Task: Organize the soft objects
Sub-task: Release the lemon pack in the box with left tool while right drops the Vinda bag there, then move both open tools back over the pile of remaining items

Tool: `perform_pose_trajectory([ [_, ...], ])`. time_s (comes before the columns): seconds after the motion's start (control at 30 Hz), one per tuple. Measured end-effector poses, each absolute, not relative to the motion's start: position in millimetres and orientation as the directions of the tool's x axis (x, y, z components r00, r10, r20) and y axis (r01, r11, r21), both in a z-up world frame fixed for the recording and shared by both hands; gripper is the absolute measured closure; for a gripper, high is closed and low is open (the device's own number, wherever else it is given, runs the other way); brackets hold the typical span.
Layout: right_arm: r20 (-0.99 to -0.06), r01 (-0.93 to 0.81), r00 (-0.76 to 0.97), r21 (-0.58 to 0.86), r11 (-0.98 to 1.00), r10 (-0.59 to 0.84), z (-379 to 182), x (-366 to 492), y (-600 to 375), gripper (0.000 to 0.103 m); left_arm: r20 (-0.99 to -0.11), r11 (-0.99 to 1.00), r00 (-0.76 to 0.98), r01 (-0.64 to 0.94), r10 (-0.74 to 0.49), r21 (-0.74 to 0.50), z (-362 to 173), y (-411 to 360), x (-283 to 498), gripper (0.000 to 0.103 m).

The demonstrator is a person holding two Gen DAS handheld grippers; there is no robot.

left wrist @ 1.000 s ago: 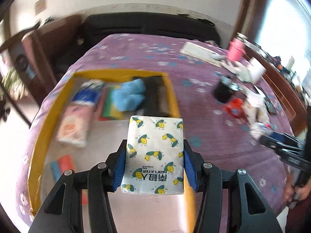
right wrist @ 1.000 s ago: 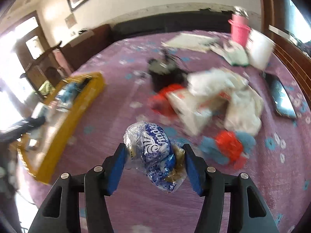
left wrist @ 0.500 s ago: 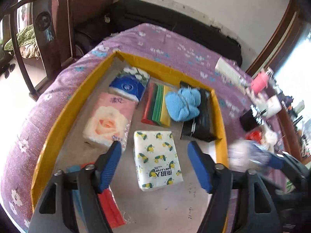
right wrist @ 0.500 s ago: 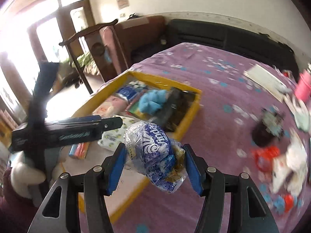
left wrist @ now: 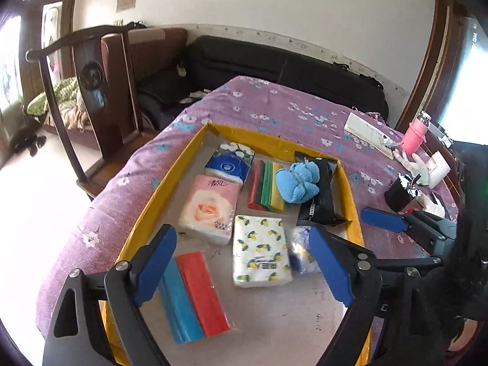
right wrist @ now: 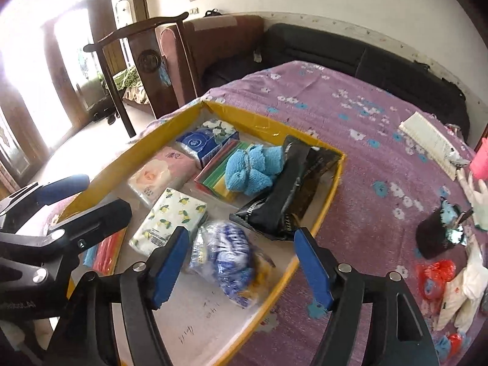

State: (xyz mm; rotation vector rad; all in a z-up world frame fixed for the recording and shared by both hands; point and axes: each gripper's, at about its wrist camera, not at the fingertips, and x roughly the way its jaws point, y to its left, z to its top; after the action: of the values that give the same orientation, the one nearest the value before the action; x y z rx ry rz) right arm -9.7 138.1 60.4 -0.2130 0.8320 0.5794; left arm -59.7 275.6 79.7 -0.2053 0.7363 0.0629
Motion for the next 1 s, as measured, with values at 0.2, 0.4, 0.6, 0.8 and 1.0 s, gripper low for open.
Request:
perform_pose_trajectory([
  [0.2, -0.726, -0.542, 0.556, 0.052, 0.838, 0.404, 71, -22, 112, 0.025, -0.652, 0.989, 0.758, -0.111, 0.017, -0.103, 92, 251, -69, 0.014],
  [0.4, -0.708, -0.498, 0.576, 0.091, 0.863, 0.407, 76, -30, 73, 0.023, -0.628, 0.997, 0.776, -0.079, 0.05, -0.017, 106, 219, -80, 0.014],
  [0.6, -0.688, -0.439, 0.608, 0.126, 0.89, 0.397, 80, -41, 28, 0.022, -0.611, 0.998, 0.79, -0.033, 0.06, 0.055, 115, 182, -90, 0.011],
  [0.8, -0.673, -0.366, 0.637, 0.166, 0.916, 0.377, 82, -47, -23, 0.02, -0.612, 0.995, 0.789, 0.009, 0.053, 0.098, 117, 150, -97, 0.01],
  [1.0, -0.674, -0.277, 0.647, 0.228, 0.933, 0.357, 74, -47, -76, 0.02, -0.629, 0.991, 0.777, 0.049, 0.04, 0.123, 112, 129, -98, 0.01],
])
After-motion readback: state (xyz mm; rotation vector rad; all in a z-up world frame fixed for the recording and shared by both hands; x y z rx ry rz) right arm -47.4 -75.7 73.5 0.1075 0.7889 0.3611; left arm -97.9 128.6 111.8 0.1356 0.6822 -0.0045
